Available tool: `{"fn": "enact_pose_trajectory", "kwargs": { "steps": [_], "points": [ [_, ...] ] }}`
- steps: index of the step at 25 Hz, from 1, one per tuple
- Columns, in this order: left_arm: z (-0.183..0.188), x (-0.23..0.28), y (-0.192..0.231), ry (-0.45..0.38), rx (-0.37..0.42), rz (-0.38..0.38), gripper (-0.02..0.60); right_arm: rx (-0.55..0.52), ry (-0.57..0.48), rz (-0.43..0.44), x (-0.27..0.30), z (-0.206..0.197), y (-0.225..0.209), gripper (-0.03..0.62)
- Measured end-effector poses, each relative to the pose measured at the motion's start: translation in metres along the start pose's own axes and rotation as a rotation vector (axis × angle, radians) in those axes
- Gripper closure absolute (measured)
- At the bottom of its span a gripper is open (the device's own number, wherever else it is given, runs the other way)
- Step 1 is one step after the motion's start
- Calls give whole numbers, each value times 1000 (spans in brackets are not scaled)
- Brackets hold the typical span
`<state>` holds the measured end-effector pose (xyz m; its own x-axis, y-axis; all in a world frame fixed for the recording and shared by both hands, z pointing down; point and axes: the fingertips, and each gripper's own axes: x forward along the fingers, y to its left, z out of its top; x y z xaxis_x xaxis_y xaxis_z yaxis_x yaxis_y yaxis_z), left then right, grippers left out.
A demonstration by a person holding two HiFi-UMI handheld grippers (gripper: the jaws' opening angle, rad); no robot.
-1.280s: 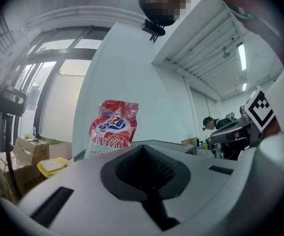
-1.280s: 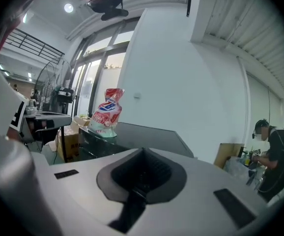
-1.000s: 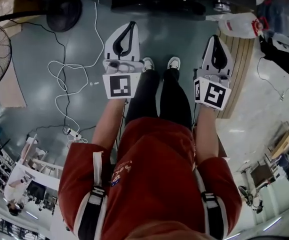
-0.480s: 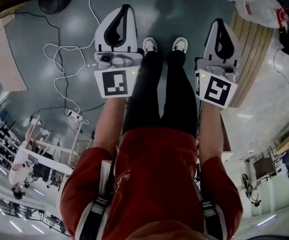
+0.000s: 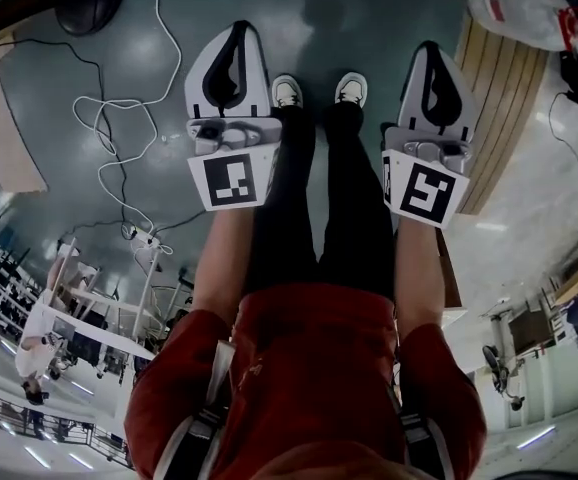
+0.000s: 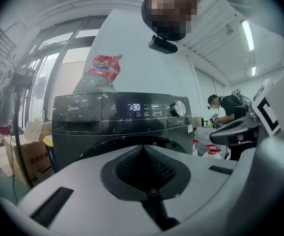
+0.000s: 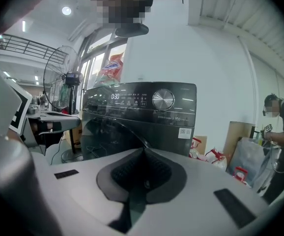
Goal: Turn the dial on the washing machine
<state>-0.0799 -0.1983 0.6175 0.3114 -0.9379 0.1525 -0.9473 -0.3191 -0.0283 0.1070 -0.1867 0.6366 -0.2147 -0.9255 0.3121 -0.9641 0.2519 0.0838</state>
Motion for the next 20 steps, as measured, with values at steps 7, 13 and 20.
{"fn": "enact_pose_trajectory", "kwargs": {
  "steps": [7,13,20],
  "points": [
    [2,5,-1,1,-2,-1,572,-1,-10,-2,11,9,-5,586],
    [7,9,-4,-3,-2,-19,572,-17,-71,-30,26,36,-12,570],
    [11,10,-7,-2,-5,-34,572,-64,-82,-68,40,73,-27,480]
  ]
}}
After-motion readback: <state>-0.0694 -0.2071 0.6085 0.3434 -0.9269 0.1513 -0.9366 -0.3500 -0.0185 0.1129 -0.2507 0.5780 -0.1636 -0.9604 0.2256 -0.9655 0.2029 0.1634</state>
